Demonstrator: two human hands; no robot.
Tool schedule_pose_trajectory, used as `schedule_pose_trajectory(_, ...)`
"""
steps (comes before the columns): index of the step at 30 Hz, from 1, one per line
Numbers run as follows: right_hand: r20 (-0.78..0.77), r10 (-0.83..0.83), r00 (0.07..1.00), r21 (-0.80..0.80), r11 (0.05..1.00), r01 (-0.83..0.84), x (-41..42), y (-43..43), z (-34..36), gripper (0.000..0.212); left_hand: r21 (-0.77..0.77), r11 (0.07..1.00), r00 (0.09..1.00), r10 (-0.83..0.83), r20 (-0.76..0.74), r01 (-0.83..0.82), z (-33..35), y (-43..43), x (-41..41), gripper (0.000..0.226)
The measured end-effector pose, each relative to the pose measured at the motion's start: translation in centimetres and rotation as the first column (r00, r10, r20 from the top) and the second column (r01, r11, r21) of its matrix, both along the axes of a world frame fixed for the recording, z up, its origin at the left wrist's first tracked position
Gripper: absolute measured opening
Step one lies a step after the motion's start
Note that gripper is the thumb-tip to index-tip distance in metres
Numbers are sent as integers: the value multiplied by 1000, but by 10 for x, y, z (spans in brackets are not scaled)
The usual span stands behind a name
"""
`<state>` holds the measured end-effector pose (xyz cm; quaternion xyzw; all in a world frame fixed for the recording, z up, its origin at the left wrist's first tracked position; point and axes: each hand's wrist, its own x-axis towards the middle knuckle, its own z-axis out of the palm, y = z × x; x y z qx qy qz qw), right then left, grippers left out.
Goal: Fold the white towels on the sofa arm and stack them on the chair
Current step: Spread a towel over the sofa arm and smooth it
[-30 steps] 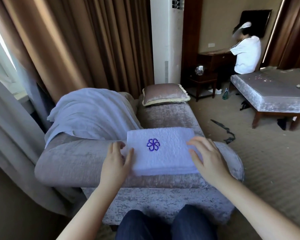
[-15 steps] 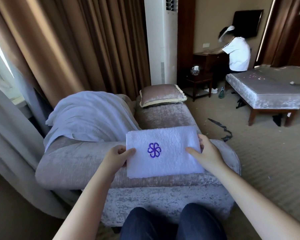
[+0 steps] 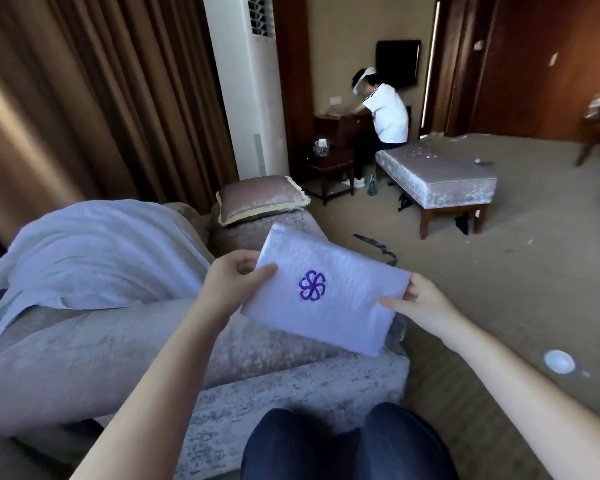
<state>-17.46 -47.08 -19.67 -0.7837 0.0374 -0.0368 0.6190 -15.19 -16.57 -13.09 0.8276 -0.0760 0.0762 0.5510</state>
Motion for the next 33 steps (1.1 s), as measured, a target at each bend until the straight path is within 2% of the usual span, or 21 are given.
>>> schedule_pose_trajectory(2, 9, -66, 998, -94, 993, 66, -16, -24, 3, 38, 116, 989, 993, -95, 66, 87, 17, -25, 5, 8)
schedule_pose_trajectory(7, 51, -186, 981, -272, 943, 193, -65, -74, 17, 61, 431, 863, 907, -374, 195, 264, 57, -113, 6, 11)
schedule_pose_trajectory(11, 237, -251, 938, -351, 879, 324, -116, -99, 50, 70, 629, 674, 754, -625, 204, 388, 75, -196, -13, 15)
schedule_pose_trajectory(14, 297, -251, 921, -433, 825, 364, -155, -118, 79, 75, 690, 548, 645, -749, 152, 473, 78, -251, -40, 17)
schedule_pose_trajectory(17, 273, -319, 908, -497, 761, 416, -194, -139, 97, 62, 669, 457, 520, -846, 121, 587, 77, -295, -71, 18)
schedule_pose_trajectory(20, 335, -406, 851, -464, 715, 523, -235, -160, 100, 36, 659, 385, 415, -902, 119, 646, 75, -330, -101, 21)
schedule_pose_trajectory(22, 367, -465, 806, -426, 686, 590, -264, -170, 99, 29, 629, 348, 359, -926, 116, 695, 74, -349, -119, 25)
schedule_pose_trajectory(28, 396, -664, 634, -361, 522, 772, -352, -185, 103, 29, 550, 171, 207, -978, -5, 818, 59, -390, -154, 37)
schedule_pose_trajectory(33, 386, -767, 513, -353, 391, 850, -425, -191, 112, 31, 292, 44, 96, -981, -167, 956, 31, -414, -191, 47)
